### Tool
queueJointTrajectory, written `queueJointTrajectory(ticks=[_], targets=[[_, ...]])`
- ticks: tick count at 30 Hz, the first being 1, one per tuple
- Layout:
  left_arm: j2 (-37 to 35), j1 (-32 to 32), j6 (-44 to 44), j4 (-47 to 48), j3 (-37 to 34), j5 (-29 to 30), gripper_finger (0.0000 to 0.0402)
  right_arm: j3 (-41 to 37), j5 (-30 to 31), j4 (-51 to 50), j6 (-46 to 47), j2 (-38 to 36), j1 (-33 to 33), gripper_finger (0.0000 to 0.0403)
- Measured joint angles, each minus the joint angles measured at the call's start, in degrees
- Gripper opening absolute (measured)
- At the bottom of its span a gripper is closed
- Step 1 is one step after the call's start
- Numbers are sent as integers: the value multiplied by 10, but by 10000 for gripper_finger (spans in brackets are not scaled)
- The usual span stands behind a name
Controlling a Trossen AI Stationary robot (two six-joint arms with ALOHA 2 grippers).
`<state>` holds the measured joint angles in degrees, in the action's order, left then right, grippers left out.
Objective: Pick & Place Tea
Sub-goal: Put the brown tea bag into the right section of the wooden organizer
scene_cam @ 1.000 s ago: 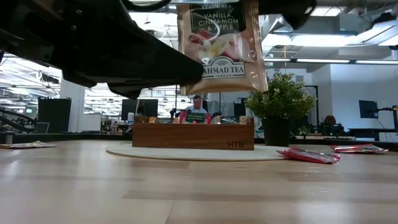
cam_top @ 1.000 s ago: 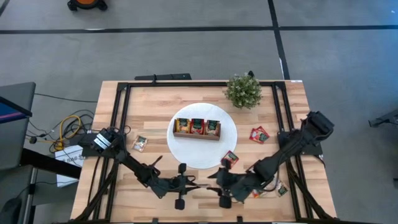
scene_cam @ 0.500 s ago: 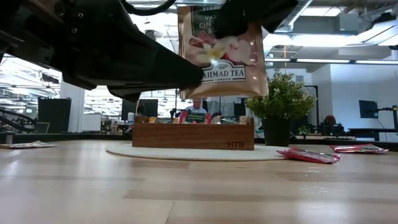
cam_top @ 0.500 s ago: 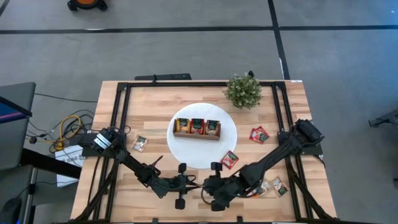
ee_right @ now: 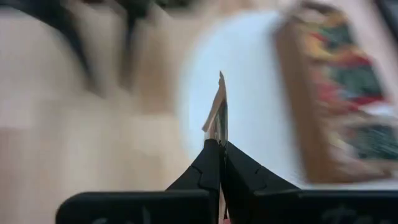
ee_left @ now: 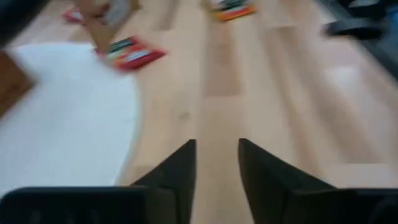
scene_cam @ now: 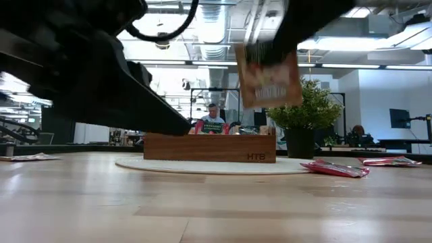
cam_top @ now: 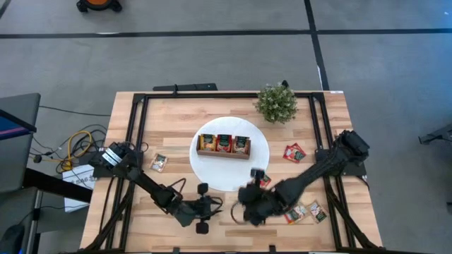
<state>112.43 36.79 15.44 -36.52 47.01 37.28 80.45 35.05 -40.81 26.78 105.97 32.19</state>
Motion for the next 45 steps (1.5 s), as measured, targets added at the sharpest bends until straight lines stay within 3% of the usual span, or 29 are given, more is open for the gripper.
queueJointTrajectory(ticks=[5, 14, 31, 38, 45], targets=[[-11, -1, 40, 76, 0, 36, 155, -61, 26, 12, -64, -22, -85, 0], [-11, -1, 37, 78, 0, 35, 146, -98, -3, 73, -191, -27, -200, 0], [-11, -1, 44, 77, 0, 35, 138, -98, 13, 79, -219, -48, -222, 0], [-11, -1, 46, 77, 0, 33, 137, -100, -46, 80, -228, -34, -253, 0], [-11, -1, 46, 73, 0, 33, 137, -98, -67, 103, -239, -37, -270, 0]])
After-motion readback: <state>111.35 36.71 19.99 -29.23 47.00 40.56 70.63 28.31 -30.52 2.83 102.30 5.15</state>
